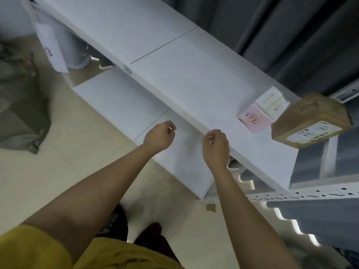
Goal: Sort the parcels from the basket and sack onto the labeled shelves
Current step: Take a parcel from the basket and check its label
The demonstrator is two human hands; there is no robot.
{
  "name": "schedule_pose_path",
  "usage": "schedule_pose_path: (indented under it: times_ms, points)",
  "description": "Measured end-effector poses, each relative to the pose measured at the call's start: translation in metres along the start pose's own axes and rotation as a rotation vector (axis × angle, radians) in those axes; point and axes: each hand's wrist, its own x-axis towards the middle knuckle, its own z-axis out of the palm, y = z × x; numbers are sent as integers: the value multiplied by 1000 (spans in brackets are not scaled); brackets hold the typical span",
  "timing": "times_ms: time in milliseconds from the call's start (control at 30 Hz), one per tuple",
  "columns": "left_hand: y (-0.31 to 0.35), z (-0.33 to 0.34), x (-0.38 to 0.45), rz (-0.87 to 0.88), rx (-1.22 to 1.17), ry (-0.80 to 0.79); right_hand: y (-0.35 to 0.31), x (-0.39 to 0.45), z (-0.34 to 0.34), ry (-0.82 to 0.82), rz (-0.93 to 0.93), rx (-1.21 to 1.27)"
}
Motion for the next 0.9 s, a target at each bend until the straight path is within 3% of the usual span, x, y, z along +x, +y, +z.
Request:
schedule_pose_path:
  times_ms: [233, 633, 900]
  points:
    - [-115, -100, -24, -222, -58, 148, -120, -30, 104, -430, -437, -53]
    - [-361, -374, -106, -563, -40, 508, -407, -108, 338, -786, -744, -90]
    - [-480, -499, -149, -728, -103, 635, -564, -161, 452, -999, -806, -128]
